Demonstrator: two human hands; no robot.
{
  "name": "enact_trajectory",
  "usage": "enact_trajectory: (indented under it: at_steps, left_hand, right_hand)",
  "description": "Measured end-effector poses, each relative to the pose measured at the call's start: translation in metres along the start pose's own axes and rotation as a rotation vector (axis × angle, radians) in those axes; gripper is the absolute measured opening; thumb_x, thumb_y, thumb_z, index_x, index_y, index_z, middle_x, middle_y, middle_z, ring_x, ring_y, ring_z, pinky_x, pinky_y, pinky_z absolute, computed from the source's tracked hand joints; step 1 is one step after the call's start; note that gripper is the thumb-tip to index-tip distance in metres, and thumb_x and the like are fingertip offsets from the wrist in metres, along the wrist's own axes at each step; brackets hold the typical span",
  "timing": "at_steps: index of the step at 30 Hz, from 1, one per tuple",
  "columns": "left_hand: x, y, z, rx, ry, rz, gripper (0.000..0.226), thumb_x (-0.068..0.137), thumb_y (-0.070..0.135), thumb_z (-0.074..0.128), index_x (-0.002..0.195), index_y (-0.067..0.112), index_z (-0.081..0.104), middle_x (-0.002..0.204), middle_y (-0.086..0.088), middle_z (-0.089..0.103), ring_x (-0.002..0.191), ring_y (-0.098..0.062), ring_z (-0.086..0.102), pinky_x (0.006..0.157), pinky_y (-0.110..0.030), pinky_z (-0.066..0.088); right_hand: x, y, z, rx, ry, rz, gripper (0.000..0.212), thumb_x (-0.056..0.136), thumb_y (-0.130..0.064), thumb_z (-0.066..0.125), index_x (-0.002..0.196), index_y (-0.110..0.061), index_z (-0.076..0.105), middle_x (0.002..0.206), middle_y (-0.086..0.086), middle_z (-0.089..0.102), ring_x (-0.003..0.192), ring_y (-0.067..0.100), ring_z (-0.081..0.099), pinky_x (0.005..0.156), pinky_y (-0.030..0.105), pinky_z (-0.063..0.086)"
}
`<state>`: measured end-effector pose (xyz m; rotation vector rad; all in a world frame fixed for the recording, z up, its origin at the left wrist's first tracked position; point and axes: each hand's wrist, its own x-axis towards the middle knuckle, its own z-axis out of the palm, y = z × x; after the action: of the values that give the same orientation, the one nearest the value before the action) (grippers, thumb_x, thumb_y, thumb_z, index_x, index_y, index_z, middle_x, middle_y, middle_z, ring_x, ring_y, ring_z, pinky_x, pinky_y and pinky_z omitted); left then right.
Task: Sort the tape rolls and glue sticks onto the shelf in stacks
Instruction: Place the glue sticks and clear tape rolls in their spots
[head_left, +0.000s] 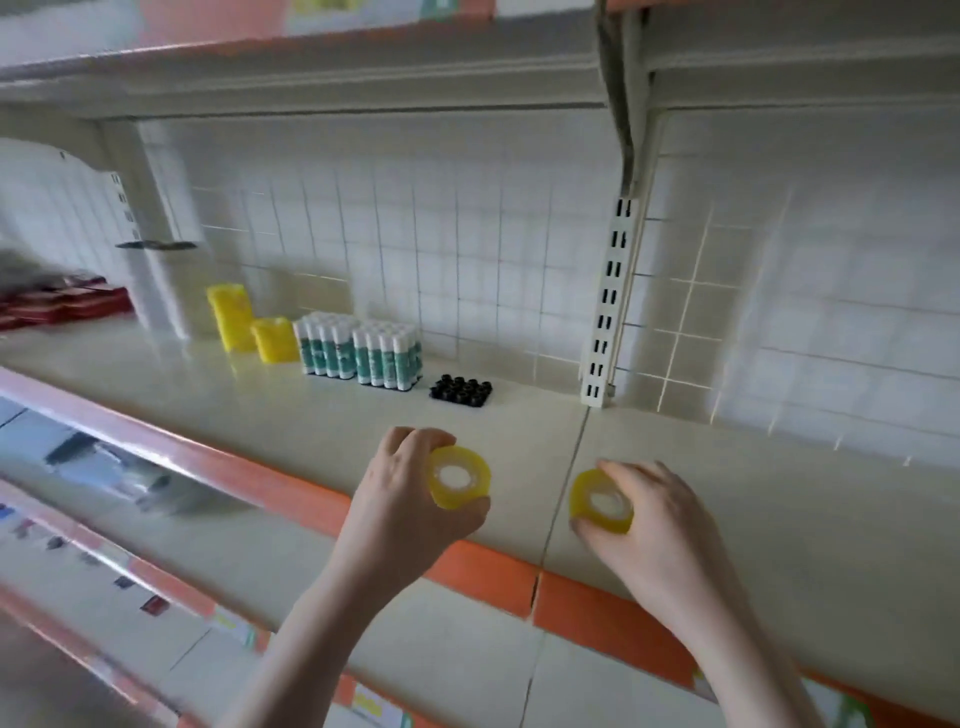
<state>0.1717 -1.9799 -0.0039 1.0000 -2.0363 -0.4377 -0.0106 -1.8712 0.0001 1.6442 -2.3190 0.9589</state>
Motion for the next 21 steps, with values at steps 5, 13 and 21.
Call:
enact_trajectory:
  at_steps: [5,13,21]
  left_hand:
    - [0.022,-0.062,-0.047,0.027,0.057,-0.054,0.055,0.065,0.033,0.08,0.114,0.018,0.059,0.104,0.01,0.049,0.097,-0.012,0.051,0.083,-0.019,0.036]
    - [0.072,-0.17,-0.099,0.065,0.09,-0.097,0.064,0.06,0.055,0.068,0.114,0.022,0.059,0.103,0.012,0.051,0.092,-0.008,0.05,0.084,-0.023,0.042]
    - [0.136,-0.274,-0.161,0.068,0.088,-0.145,0.072,0.057,0.066,0.067,0.114,0.023,0.06,0.103,0.01,0.053,0.095,-0.008,0.052,0.086,-0.026,0.044]
  right_hand:
    - [0.037,-0.061,0.046,0.045,-0.029,-0.07,0.06,0.076,-0.035,0.07,0.131,-0.022,0.053,0.119,-0.004,0.056,0.114,0.016,0.05,0.092,0.024,0.035]
    - [0.1,-0.145,0.136,0.084,-0.024,-0.095,0.053,0.072,-0.03,0.074,0.122,-0.02,0.06,0.115,-0.003,0.06,0.111,0.018,0.053,0.087,0.024,0.036]
    - [0.172,-0.242,0.202,0.104,-0.051,-0.11,0.048,0.07,-0.026,0.076,0.116,-0.015,0.065,0.108,0.0,0.063,0.105,0.021,0.056,0.083,0.023,0.035]
